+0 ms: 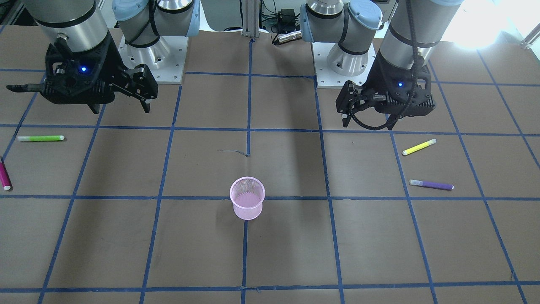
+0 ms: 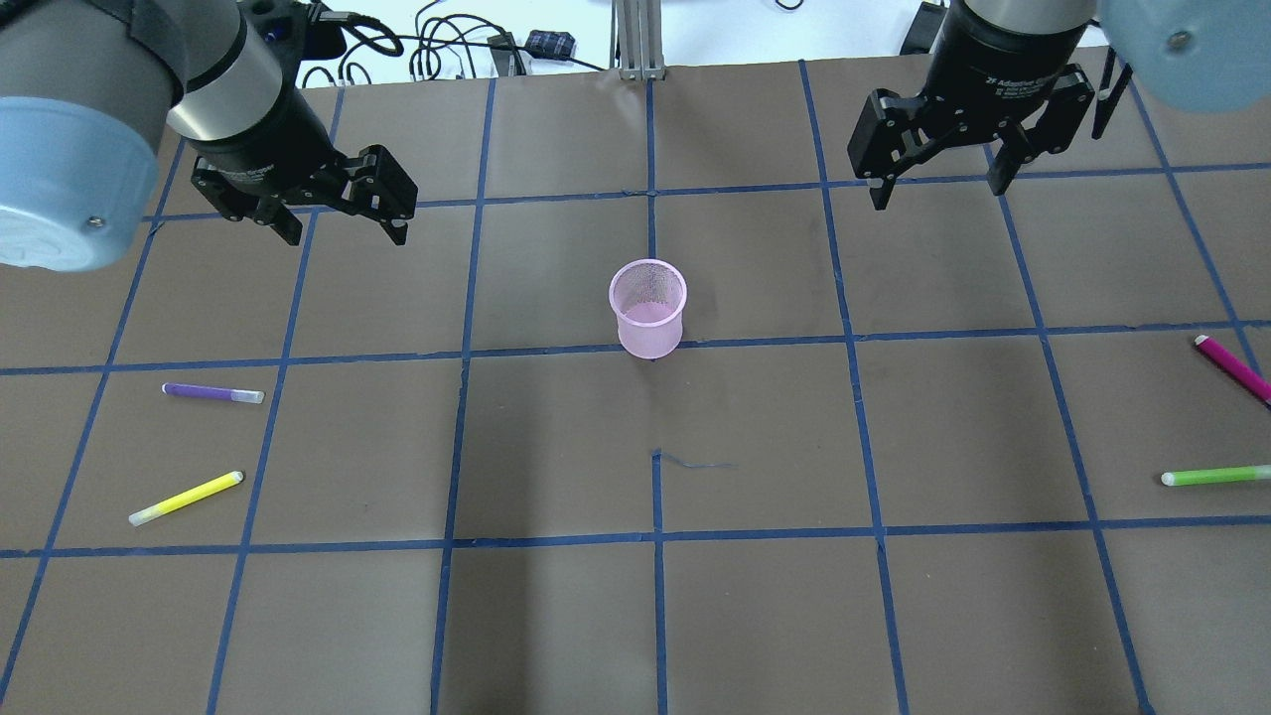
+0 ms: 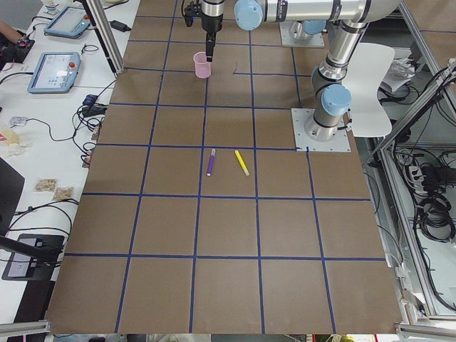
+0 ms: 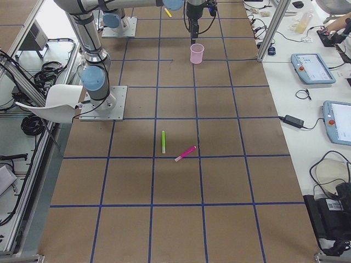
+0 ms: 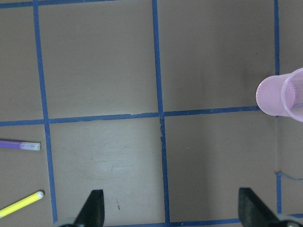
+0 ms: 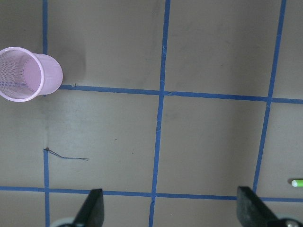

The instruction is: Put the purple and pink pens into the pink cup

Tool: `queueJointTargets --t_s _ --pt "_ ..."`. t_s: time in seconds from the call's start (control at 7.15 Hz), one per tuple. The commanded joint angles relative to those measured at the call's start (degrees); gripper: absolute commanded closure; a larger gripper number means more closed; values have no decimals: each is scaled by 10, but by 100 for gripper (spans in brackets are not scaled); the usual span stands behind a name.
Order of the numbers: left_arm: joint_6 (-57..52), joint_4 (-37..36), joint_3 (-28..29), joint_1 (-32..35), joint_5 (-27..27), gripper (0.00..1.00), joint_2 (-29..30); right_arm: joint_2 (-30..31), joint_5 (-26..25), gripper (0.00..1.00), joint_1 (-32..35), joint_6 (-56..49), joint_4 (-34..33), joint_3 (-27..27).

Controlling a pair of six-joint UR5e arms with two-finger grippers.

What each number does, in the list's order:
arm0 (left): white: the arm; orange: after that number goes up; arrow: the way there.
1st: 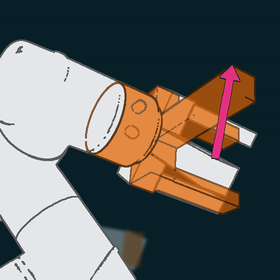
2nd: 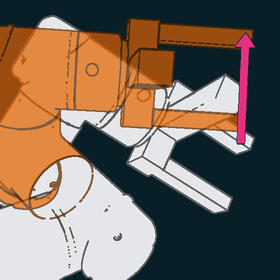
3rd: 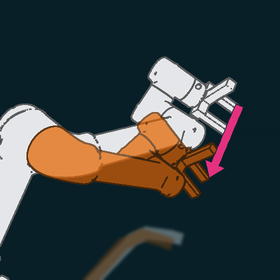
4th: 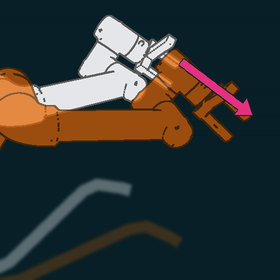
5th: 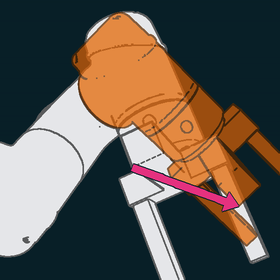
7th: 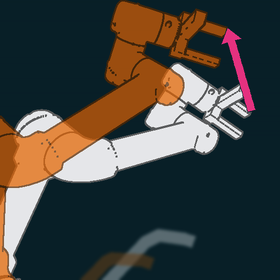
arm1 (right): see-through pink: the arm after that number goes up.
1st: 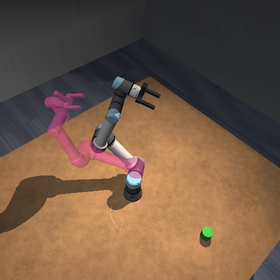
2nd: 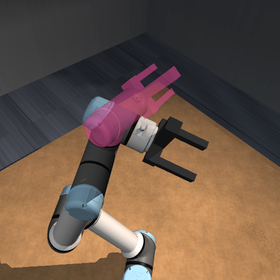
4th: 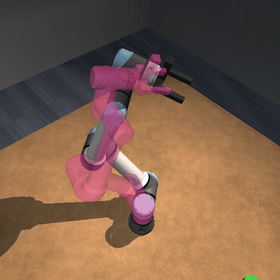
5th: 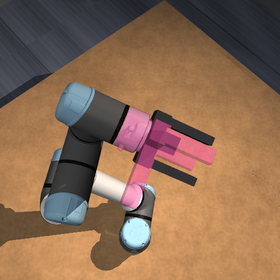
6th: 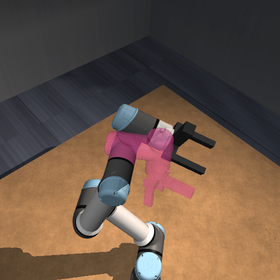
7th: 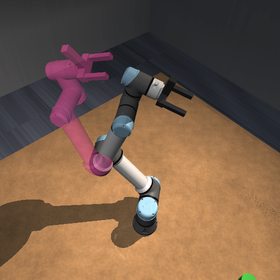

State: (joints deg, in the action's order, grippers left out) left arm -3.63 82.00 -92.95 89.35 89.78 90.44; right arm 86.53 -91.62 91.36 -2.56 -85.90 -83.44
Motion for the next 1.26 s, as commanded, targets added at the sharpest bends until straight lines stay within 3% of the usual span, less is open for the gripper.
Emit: queueJointTargets --t_s 0.0,0.14,0.28,0.42,0.56,0.7,1.12 --pt "0 -13 0 0 0 0 0 12 -1 0 -23 -4 21 -1" --pt "0 -13 0 0 0 0 0 18 9 0 -36 -21 31 -3" --pt "0 -13 -1 0 0 0 1 8 5 0 -74 -119 24 -19" --pt "-1 -13 -1 0 0 0 1 -10 10 0 -149 -200 -6 -60" --pt "-2 -13 -3 -1 -2 0 1 -47 0 0 -199 -301 -119 -93" --pt "-55 -12 -11 -6 0 0 -2 -93 -26 0 -237 -400 -210 -108" --pt "-417 -11 -41 -107 0 0 -12 -195 -38 0 -382 -678 -287 -108"
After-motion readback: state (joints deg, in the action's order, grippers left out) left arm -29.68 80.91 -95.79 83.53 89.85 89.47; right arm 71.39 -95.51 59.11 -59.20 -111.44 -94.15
